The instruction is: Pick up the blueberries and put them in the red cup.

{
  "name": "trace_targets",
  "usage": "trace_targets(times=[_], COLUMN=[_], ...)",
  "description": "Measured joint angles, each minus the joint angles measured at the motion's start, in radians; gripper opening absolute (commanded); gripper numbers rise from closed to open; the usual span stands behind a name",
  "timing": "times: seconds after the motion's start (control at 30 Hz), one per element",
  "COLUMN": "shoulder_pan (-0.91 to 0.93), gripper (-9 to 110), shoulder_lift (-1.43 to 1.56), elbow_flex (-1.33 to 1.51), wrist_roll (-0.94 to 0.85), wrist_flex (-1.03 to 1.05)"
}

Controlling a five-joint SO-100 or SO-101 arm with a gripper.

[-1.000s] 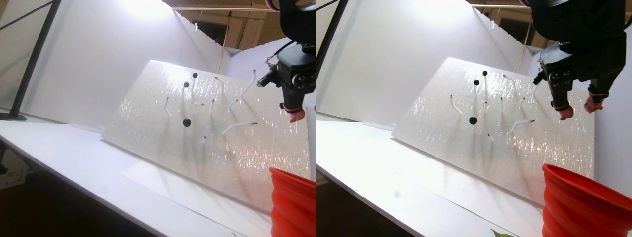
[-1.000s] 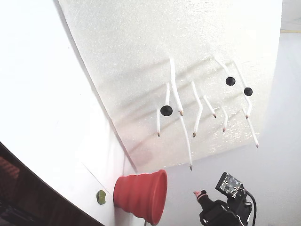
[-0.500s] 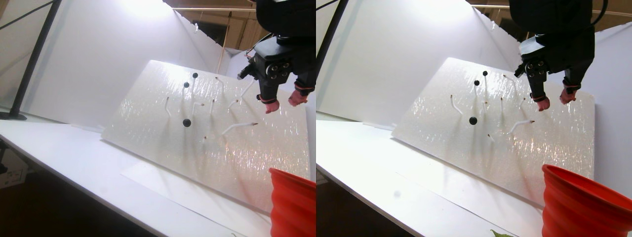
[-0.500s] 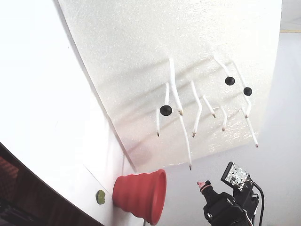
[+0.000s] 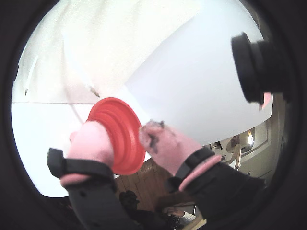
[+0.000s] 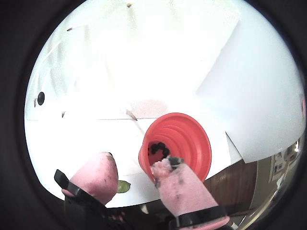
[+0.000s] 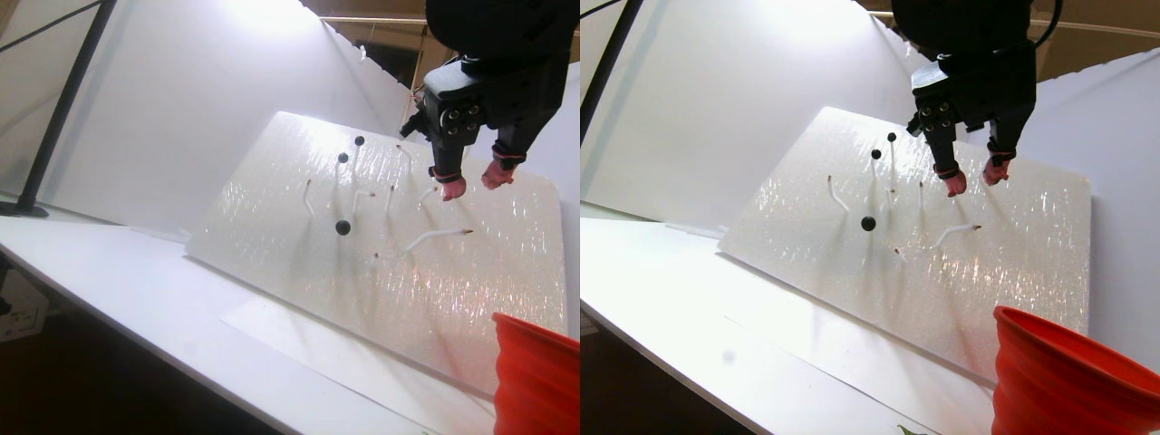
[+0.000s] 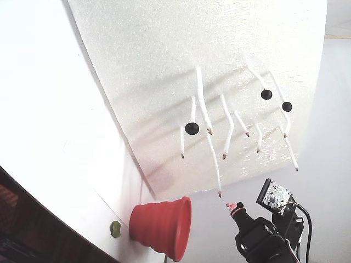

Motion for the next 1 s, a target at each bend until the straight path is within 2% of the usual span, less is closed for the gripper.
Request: trace_targets(times=[1.0], shoulder_pan=[-0.192], gripper=[14], shoulder_lift=[0.161], elbow_flex=[0.126], wrist_roll=[0.044], wrist_flex=[0.086])
